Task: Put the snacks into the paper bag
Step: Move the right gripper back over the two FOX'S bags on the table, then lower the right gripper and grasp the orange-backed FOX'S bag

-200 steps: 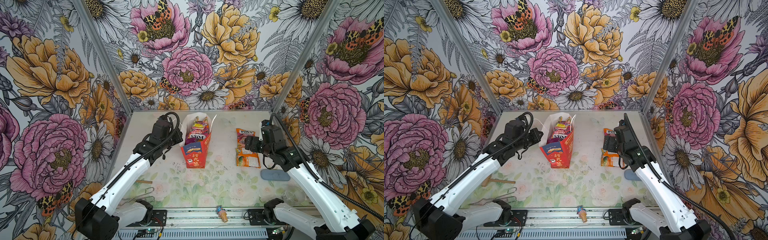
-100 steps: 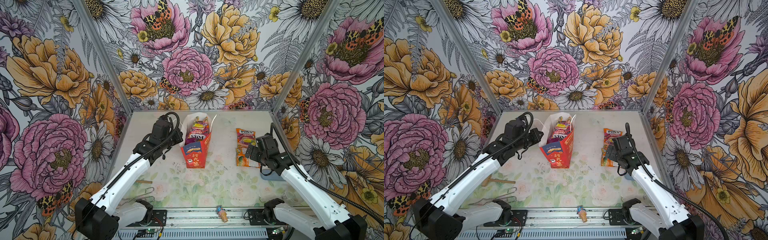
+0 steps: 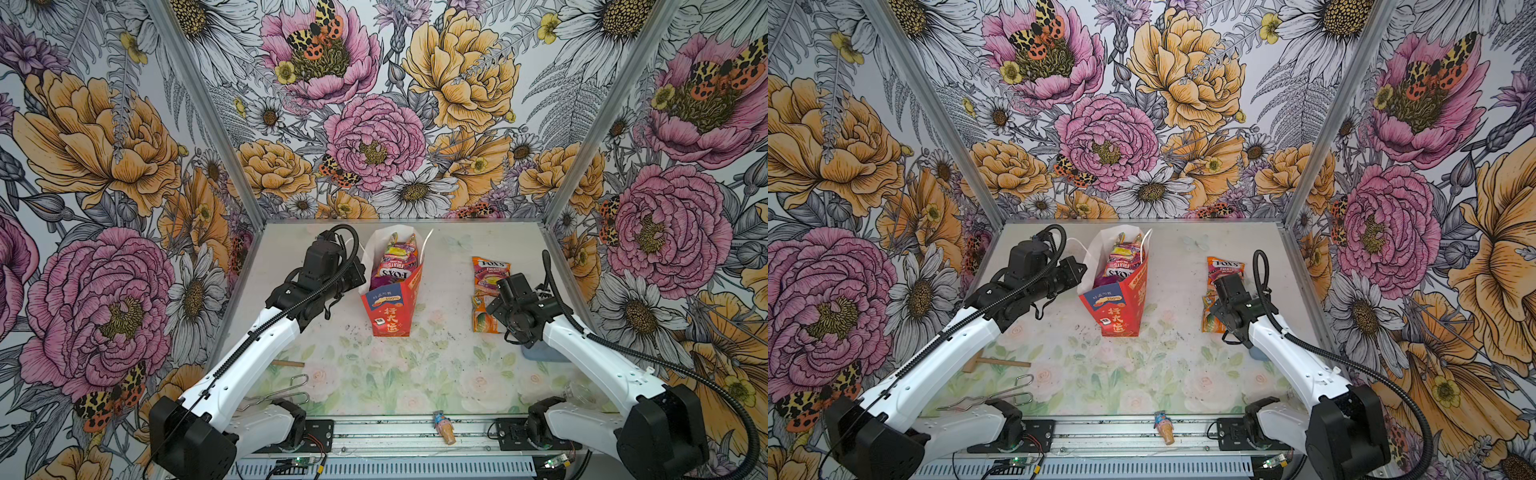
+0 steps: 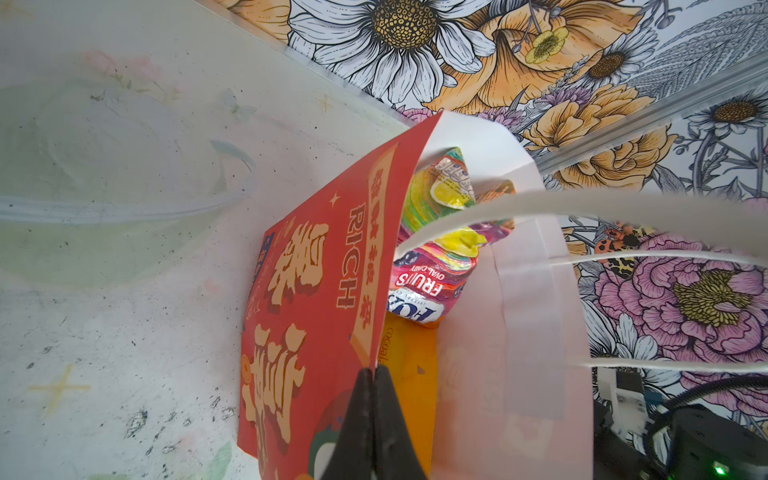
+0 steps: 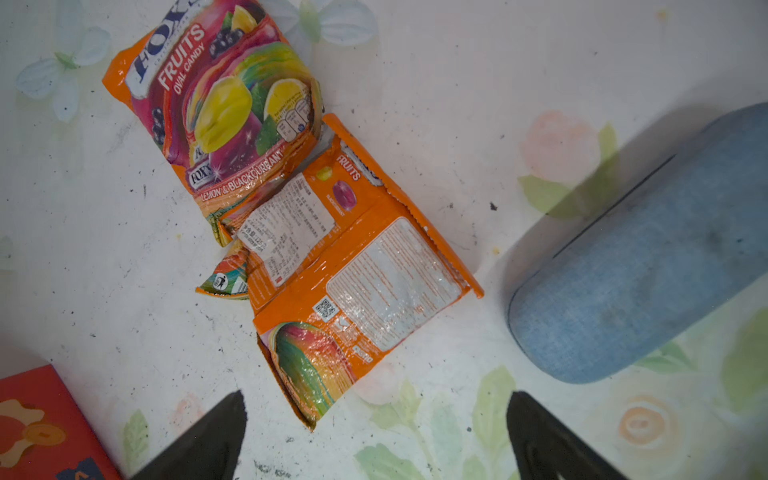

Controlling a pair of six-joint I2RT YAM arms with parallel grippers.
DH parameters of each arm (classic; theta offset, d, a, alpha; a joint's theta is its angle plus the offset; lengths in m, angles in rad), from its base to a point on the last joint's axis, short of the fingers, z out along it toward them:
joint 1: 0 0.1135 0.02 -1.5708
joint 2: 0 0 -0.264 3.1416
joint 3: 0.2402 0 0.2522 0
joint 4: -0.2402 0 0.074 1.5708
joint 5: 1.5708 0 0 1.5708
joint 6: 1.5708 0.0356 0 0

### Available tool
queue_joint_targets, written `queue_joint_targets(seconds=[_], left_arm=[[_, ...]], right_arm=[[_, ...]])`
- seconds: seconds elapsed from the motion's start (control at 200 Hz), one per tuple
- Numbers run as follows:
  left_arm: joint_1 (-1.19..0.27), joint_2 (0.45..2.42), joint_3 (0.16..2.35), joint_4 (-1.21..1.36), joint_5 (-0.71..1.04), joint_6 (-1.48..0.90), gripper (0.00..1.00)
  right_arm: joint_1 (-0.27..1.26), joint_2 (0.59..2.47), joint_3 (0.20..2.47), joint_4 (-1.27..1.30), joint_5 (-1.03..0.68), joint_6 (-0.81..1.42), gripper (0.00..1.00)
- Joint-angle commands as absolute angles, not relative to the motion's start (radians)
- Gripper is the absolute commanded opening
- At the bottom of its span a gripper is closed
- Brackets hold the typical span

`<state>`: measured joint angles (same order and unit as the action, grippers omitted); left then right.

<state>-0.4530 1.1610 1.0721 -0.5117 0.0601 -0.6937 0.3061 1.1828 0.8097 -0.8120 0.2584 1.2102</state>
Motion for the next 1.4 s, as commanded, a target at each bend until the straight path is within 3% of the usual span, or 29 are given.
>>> queue_joint_targets(seconds=[0.0, 0.275, 0.465, 1.391], left_arm=[[-0.455, 1.139, 1.06, -0.523, 0.062, -0.699, 0.0], [-0.452, 1.142, 1.06, -0.523, 0.059, -0.699, 0.0], [-0.456, 1.146, 1.061, -0.523, 0.056, -0.699, 0.0], [-0.452, 1.146, 1.061, -0.525, 0.055, -0.699, 0.0]], right_arm=[[0.299, 1.191, 0.785, -0.736, 0.223, 1.358, 1.0], [0.299, 1.115, 0.639, -0.546, 0.204, 1.623, 1.0], [0.29, 1.087, 0.635, -0.52, 0.241, 1.639, 1.0], [0.218, 1.292, 0.561, -0.357, 0.123, 1.806, 1.0]])
